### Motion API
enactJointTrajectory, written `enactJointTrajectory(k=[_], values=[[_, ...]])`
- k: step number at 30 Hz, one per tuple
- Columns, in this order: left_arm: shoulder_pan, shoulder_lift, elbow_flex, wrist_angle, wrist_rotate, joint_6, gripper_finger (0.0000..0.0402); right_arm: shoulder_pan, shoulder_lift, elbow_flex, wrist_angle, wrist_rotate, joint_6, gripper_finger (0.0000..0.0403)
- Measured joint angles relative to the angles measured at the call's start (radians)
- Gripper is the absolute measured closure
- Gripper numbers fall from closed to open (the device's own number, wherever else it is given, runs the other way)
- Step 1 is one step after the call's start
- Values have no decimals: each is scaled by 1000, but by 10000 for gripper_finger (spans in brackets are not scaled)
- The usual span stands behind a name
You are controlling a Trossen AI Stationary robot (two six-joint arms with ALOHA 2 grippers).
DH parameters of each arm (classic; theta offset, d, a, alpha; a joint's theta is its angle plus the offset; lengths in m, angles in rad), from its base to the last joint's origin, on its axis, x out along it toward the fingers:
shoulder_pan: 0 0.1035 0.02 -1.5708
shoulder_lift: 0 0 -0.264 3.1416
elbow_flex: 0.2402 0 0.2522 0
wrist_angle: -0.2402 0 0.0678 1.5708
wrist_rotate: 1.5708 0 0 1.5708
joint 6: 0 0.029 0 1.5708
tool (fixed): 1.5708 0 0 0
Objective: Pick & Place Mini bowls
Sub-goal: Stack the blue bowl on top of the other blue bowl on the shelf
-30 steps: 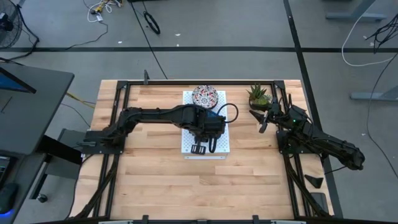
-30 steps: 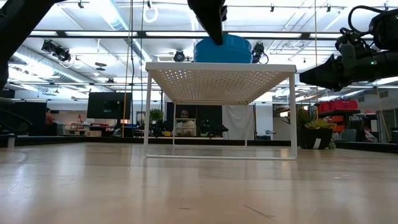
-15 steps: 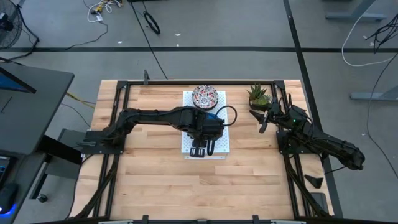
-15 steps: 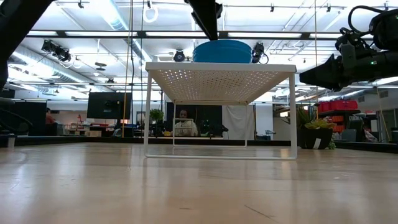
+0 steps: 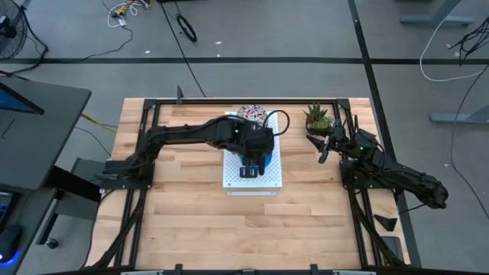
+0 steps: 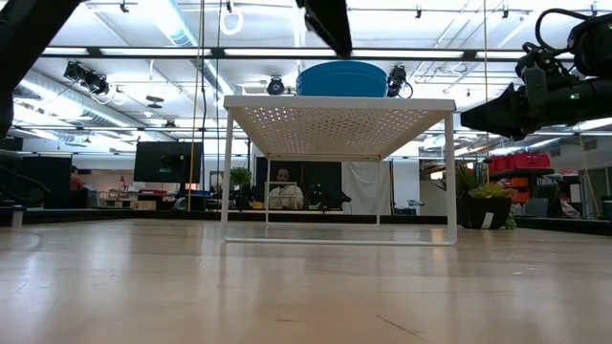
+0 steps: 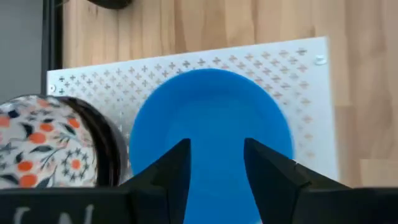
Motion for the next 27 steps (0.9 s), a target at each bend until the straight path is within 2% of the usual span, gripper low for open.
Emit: enactJointTrajectory(k=[9, 17, 21, 27], values=[[20, 24, -112, 34, 69, 13, 248, 0, 0, 0, 0, 0, 0, 234], [19, 25, -156, -41, 155, -40, 248, 0, 0, 0, 0, 0, 0, 234], [19, 25, -154, -40, 152, -47, 248, 0, 0, 0, 0, 0, 0, 234], [19, 25, -93, -40, 85, -48, 248, 0, 0, 0, 0, 0, 0, 234]])
